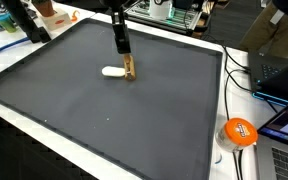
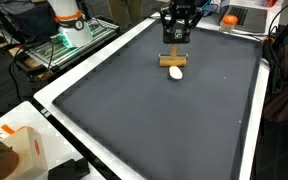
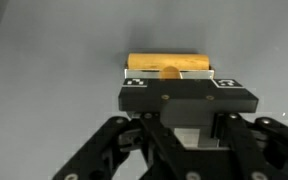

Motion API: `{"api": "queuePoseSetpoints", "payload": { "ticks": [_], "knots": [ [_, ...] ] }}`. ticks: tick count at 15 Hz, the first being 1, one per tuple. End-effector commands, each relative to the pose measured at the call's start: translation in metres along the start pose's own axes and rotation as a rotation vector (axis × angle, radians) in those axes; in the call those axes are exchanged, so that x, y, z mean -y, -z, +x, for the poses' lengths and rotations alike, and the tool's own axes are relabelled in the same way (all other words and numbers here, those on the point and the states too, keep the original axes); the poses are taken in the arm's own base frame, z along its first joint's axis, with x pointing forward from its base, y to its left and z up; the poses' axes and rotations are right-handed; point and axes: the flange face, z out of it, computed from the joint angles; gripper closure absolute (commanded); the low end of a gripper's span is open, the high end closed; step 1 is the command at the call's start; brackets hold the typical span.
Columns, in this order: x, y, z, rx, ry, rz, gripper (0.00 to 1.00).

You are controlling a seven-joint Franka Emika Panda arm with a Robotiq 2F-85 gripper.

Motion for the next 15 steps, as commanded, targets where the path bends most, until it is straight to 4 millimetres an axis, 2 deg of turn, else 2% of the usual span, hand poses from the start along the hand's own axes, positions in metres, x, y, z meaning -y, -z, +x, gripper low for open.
{"api": "queuePoseSetpoints", "payload": {
  "ticks": [1, 4, 7, 12, 15],
  "knots": [
    [-0.009, 0.011, 0.013, -0.047, 0.025, -0.007, 0.78],
    [-0.005, 0.006, 0.019, -0.080, 0.033, -0.012, 0.78],
    [0.002, -0.010, 0.023, -0.092, 0.034, -0.041, 0.78],
    [0.016, -0.010, 0.021, -0.258, 0.035, -0.035, 0.78],
    [0.019, -0.018, 0.026, -0.316, 0.022, -0.071, 0.78]
  ]
}}
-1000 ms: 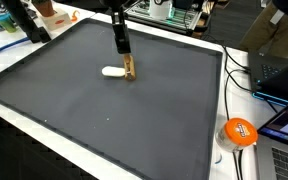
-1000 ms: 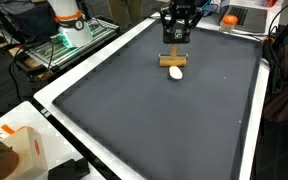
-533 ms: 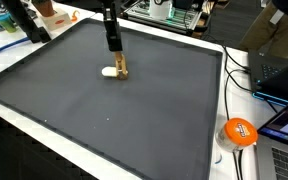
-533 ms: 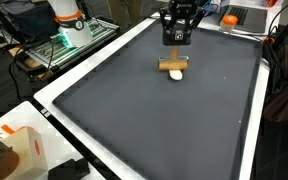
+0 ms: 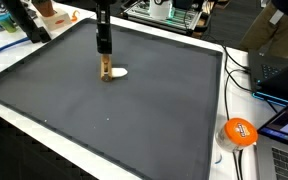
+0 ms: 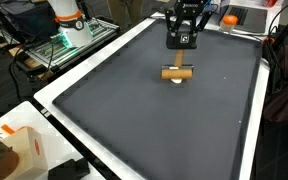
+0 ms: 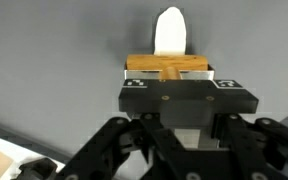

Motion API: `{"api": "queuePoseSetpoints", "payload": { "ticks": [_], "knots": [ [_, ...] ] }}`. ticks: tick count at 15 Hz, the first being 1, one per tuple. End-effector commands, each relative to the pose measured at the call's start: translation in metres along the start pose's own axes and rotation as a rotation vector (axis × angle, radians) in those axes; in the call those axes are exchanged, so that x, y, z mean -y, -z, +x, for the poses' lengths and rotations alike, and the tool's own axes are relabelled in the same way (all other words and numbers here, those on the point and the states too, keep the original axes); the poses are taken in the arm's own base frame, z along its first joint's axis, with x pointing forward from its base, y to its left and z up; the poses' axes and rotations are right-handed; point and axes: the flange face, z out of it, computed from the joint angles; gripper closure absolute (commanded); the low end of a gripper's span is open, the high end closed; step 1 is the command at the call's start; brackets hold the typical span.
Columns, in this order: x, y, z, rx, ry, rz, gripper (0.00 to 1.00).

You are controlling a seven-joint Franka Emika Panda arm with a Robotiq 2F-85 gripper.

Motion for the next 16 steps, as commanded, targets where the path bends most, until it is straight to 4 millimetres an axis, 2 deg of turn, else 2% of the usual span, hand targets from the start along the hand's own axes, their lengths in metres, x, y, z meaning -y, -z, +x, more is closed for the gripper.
{"api": "queuePoseSetpoints", "payload": {
  "ticks": [1, 3, 4, 7, 9, 13, 16],
  "knots": [
    [0.007, -0.034, 0.005, -0.062, -0.017, -0.052, 0.78],
    [0.005, -0.031, 0.013, -0.077, -0.036, -0.049, 0.78],
    [0.000, -0.017, 0.020, -0.072, -0.047, -0.028, 0.78],
    [-0.023, 0.037, 0.036, -0.069, -0.037, 0.063, 0.78],
    [-0.030, 0.075, 0.046, -0.088, 0.006, 0.111, 0.78],
    [-0.036, 0.137, 0.055, -0.137, 0.261, 0.191, 0.78],
    [-0.030, 0.157, 0.047, -0.076, 0.428, 0.192, 0.78]
  ]
}}
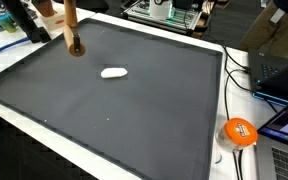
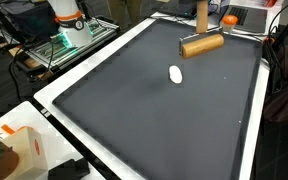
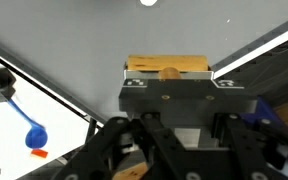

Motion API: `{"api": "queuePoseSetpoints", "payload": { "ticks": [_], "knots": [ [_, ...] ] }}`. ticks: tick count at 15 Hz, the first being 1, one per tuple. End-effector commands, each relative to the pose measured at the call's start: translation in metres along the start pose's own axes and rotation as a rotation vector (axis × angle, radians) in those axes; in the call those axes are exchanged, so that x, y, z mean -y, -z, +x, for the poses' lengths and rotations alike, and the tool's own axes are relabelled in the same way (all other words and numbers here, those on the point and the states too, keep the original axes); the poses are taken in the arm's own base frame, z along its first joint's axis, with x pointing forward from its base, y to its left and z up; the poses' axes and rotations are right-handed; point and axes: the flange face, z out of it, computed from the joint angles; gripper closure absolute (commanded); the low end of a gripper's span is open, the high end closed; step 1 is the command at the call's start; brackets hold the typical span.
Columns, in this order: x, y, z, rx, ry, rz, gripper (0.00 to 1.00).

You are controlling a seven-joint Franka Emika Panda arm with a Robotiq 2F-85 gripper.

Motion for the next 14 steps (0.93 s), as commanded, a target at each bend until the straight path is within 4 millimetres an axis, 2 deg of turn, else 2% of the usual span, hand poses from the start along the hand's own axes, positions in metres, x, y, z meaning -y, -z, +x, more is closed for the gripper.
{"api": "queuePoseSetpoints", "payload": {
  "ticks": [1, 2, 6, 7, 11, 14],
  "knots": [
    [0.008, 0.017, -0.004, 0.103, 0.146, 0.000, 0.78],
    [0.005, 0.012, -0.004, 0.054, 0.092, 0.001, 0.53],
    [0.009, 0.014, -0.007, 0.085, 0.138, -0.006, 0.53],
    [0.009, 0.011, -0.006, 0.111, 0.165, -0.017, 0.78],
    [0.021, -0.003, 0.012, 0.255, 0.347, 0.048, 0.78],
    [0.022, -0.027, 0.034, 0.365, 0.473, 0.079, 0.78]
  ]
}}
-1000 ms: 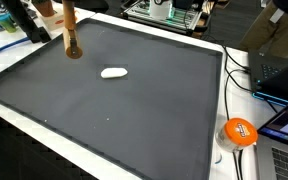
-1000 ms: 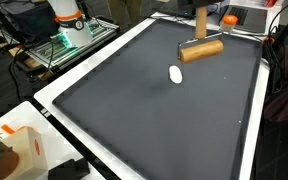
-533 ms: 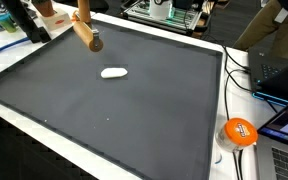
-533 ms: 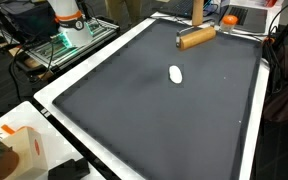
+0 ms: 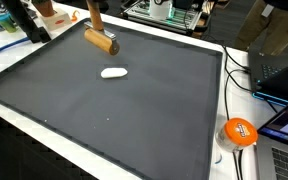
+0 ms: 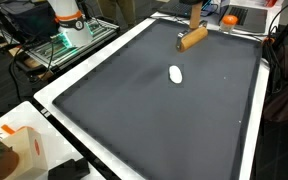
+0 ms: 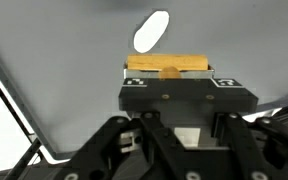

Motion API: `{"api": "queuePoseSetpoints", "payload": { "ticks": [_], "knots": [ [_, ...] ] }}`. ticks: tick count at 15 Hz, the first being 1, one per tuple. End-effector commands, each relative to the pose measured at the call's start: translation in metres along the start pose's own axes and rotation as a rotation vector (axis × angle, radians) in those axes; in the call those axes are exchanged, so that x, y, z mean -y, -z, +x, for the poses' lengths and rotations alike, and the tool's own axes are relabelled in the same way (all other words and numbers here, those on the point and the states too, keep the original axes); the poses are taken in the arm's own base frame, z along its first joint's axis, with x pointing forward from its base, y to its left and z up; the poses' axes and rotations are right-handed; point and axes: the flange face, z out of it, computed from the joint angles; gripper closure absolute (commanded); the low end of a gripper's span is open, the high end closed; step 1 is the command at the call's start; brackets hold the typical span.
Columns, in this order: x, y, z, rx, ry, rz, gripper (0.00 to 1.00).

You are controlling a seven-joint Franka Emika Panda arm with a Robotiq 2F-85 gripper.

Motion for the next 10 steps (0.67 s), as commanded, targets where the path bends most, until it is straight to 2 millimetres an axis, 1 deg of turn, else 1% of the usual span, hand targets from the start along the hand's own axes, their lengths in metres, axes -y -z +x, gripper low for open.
{"api": "queuePoseSetpoints", "payload": {
  "ticks": [1, 3, 4, 5, 7, 9, 10],
  "knots": [
    [-0.013, -0.018, 0.039, 0.121, 0.141, 0.008, 0.78],
    [-0.025, -0.029, 0.059, 0.178, 0.230, -0.021, 0.78],
    [-0.030, -0.033, 0.068, 0.175, 0.239, -0.054, 0.78],
    [-0.025, -0.029, 0.046, 0.153, 0.195, -0.025, 0.53],
    [-0.031, -0.039, 0.062, 0.163, 0.217, -0.036, 0.53],
    [-0.029, -0.042, 0.068, 0.164, 0.224, -0.038, 0.53],
    [-0.028, -0.041, 0.068, 0.165, 0.226, -0.038, 0.78]
  ]
}}
